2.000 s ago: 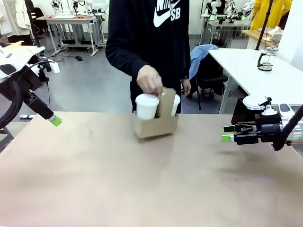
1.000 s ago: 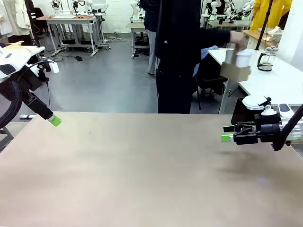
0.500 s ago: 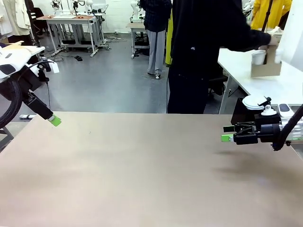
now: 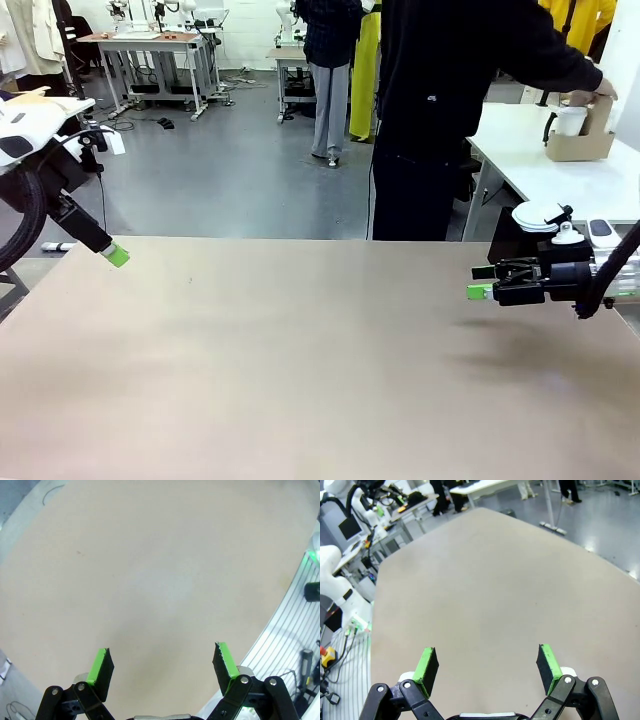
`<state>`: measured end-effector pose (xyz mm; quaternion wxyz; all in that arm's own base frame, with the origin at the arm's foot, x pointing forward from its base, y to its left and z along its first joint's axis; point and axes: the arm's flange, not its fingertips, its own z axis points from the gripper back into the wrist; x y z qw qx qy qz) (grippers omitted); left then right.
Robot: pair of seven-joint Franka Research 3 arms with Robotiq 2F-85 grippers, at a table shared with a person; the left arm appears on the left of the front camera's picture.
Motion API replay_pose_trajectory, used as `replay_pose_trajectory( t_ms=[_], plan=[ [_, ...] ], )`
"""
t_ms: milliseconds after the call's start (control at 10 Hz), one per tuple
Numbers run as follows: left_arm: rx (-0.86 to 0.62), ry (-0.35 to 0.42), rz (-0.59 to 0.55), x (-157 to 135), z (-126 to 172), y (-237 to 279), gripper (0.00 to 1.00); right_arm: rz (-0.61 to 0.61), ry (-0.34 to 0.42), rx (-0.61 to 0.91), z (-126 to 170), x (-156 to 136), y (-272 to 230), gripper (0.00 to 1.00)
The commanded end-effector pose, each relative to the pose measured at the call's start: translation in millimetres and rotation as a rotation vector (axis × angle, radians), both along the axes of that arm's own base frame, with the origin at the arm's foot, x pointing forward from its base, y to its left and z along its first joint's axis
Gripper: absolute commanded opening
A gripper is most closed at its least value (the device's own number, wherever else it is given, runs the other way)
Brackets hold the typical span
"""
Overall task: Pour a drink into a cup and package it in a carrier.
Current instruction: Insert the held 600 ml Paper Cup into the Cup Carrier.
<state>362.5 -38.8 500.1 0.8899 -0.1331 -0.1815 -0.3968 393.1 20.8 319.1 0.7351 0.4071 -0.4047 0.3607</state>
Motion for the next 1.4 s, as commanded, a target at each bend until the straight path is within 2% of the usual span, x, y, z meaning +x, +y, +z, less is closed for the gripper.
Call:
replay_pose_trajectory(
  t_ms=[0, 1300],
  plan=[
    [-0.004, -0.004, 0.004, -0.8, 0.1, 0.8, 1.00, 0.005, -0.014, 0.009, -1.3, -0.2, -2.2, 1.00],
    [-0.004, -0.004, 0.004, -0.8, 0.1, 0.8, 1.00, 0.005, -0.014, 0.009, -1.3, -0.2, -2.2, 1.00]
  ],
)
